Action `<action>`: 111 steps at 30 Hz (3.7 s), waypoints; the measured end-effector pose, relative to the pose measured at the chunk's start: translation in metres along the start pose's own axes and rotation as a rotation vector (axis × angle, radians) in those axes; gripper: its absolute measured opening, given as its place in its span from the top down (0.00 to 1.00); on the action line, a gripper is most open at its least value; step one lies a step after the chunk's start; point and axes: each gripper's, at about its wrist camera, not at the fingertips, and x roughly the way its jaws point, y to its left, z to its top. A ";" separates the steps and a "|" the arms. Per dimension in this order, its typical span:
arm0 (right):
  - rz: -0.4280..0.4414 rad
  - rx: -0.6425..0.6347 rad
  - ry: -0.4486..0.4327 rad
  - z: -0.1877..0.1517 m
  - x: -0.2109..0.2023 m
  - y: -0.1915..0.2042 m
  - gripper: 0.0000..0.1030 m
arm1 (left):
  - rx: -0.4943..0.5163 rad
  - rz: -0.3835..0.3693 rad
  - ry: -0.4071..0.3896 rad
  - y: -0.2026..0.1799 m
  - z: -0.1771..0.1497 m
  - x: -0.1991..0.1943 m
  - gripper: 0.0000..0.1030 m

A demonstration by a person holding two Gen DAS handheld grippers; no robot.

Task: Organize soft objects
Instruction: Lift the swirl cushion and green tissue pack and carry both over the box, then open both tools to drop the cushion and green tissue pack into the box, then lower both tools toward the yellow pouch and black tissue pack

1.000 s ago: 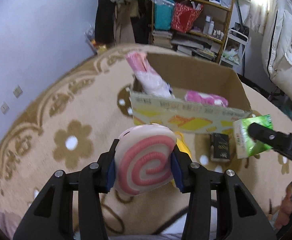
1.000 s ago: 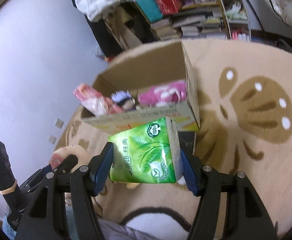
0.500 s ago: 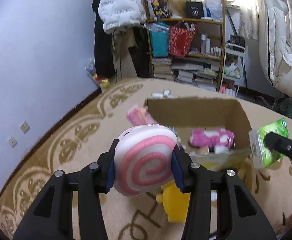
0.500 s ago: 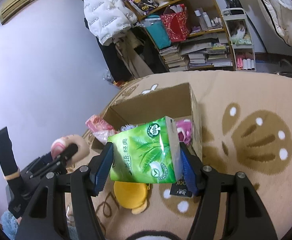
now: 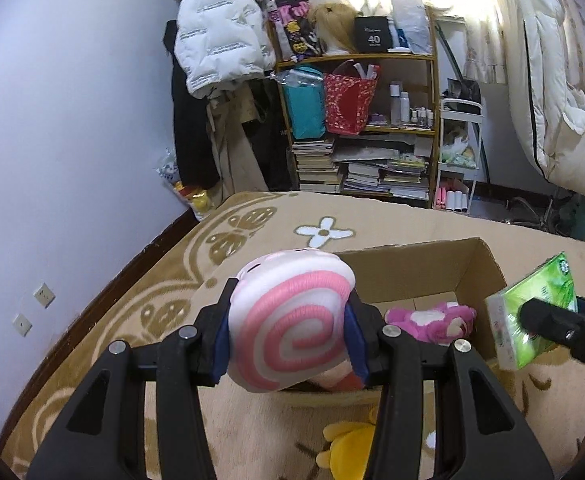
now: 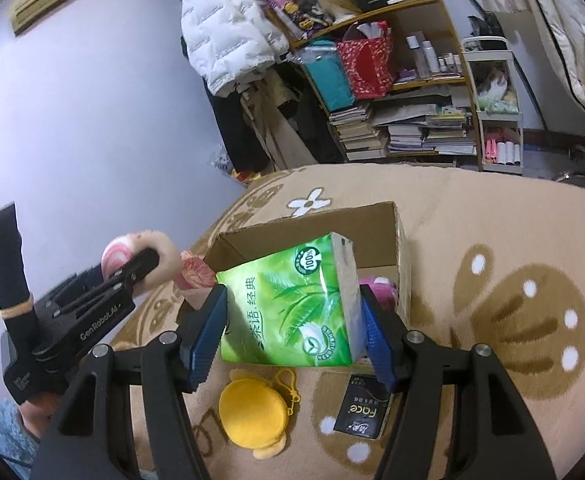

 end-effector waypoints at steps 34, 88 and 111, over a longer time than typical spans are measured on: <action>-0.119 -0.073 0.037 0.002 0.030 -0.007 0.33 | -0.032 -0.048 0.066 -0.014 -0.025 0.045 0.48; -0.132 0.046 0.064 -0.015 -0.004 -0.022 0.00 | -0.163 0.006 0.133 0.014 -0.071 -0.005 0.00; -0.149 0.202 0.324 -0.073 0.063 -0.060 0.07 | -0.083 -0.111 0.477 -0.029 -0.128 0.067 0.00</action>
